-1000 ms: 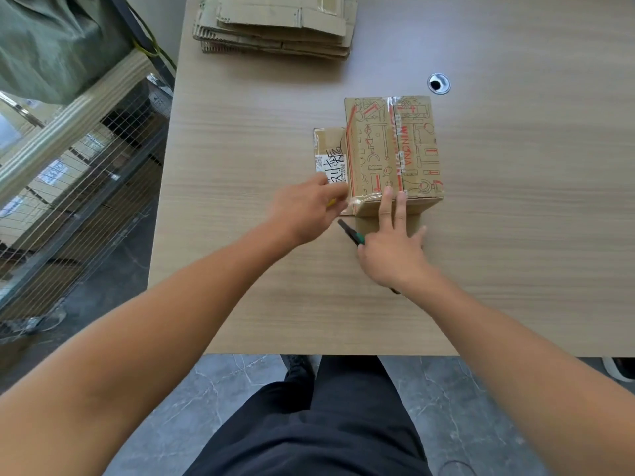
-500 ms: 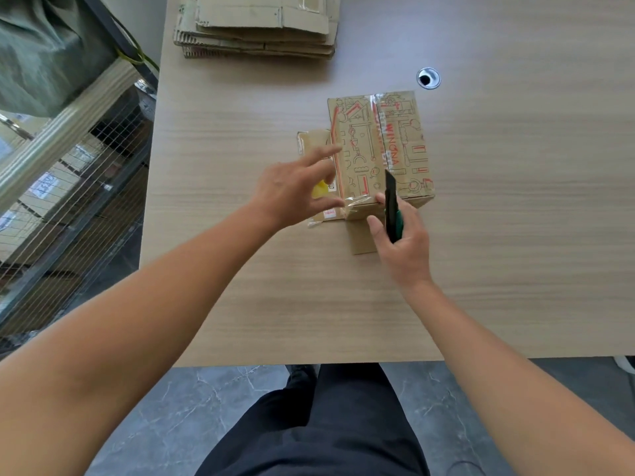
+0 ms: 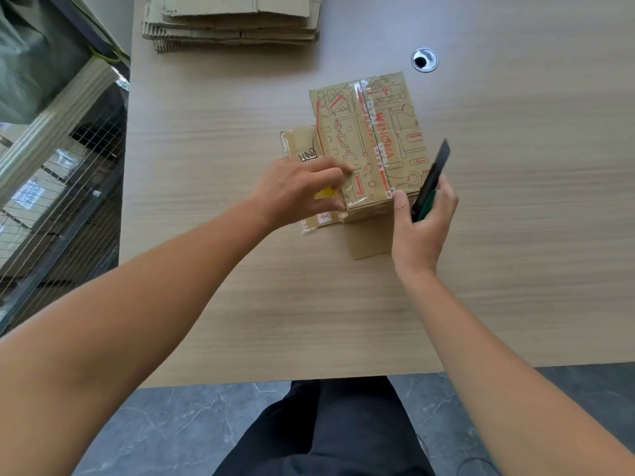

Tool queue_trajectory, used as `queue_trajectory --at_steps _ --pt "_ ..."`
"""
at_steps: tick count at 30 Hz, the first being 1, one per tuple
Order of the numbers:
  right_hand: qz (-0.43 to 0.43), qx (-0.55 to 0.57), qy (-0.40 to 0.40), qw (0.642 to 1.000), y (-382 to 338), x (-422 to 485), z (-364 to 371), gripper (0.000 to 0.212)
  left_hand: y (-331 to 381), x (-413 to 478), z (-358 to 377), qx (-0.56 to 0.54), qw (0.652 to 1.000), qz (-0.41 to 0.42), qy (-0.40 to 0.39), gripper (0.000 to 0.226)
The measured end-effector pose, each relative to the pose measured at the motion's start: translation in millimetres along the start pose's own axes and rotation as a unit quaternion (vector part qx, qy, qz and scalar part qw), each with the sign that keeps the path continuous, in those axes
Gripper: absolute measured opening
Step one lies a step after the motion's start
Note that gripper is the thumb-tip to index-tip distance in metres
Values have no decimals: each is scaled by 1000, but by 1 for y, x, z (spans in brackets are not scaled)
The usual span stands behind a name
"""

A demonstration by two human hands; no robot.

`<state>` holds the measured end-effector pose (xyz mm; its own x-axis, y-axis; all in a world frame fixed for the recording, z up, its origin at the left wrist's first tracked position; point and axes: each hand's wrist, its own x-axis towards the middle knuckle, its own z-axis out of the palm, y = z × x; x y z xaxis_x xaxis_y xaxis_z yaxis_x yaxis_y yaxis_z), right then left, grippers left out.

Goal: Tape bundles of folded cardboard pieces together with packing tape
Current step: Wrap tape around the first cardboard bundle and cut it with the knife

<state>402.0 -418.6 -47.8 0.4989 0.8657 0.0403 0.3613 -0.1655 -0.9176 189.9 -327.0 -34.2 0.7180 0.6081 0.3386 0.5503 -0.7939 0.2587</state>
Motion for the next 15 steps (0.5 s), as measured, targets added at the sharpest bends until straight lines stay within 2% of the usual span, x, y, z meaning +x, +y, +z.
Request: queue_trajectory --at_steps 3,5,10,15 --pt "63 23 -7 998 6 8 -3 49 1 -2 7 5 1000 -6 17 45" --pt "75 28 -4 997 15 13 -8 44 1 -5 10 6 999 -12 30 49" --pt "56 27 -12 998 11 14 4 35 22 -2 30 7 994 -67 88 49" --pt "43 50 1 998 12 13 14 51 33 -4 37 31 989 -108 98 54"
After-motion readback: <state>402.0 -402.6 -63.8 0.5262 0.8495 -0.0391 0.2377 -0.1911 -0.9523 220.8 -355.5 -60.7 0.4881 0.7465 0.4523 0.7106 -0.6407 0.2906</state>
